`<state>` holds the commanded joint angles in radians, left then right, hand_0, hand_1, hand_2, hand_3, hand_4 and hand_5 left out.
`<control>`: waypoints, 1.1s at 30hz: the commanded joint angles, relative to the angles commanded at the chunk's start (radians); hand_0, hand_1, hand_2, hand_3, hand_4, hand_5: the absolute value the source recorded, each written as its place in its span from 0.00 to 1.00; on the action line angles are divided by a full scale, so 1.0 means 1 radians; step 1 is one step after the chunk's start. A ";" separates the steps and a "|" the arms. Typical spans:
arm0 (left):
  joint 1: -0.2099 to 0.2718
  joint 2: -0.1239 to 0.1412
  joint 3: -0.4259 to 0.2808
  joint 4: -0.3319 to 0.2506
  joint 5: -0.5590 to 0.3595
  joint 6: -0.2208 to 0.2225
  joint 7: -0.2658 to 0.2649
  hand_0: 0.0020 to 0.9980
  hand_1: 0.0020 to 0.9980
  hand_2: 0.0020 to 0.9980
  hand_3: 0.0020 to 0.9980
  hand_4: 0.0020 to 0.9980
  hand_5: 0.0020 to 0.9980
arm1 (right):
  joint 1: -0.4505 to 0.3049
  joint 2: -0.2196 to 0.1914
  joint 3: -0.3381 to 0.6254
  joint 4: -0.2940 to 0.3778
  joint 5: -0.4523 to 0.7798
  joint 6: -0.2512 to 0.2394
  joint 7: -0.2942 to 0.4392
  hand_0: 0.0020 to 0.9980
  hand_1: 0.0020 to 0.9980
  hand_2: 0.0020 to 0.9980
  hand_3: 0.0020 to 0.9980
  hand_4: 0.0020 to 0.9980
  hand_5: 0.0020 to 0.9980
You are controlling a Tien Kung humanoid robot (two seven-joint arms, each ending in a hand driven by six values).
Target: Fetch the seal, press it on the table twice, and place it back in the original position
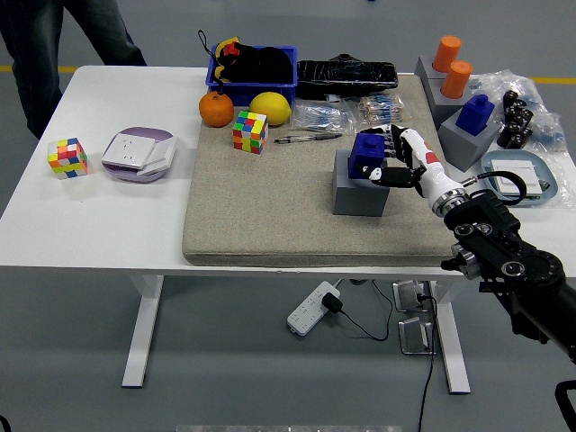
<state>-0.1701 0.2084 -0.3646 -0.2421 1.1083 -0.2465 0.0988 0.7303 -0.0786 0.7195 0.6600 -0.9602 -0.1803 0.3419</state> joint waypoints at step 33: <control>0.018 0.013 -0.038 0.003 0.017 0.006 0.000 0.82 0.79 0.75 0.81 0.71 0.35 | -0.208 -0.284 0.129 0.335 -0.103 -0.045 -0.055 0.54 0.35 0.36 0.36 0.64 0.00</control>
<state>-0.1523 0.2216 -0.4023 -0.2392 1.1254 -0.2409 0.0989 0.5224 -0.3630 0.8482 0.9953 -1.0636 -0.2248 0.2869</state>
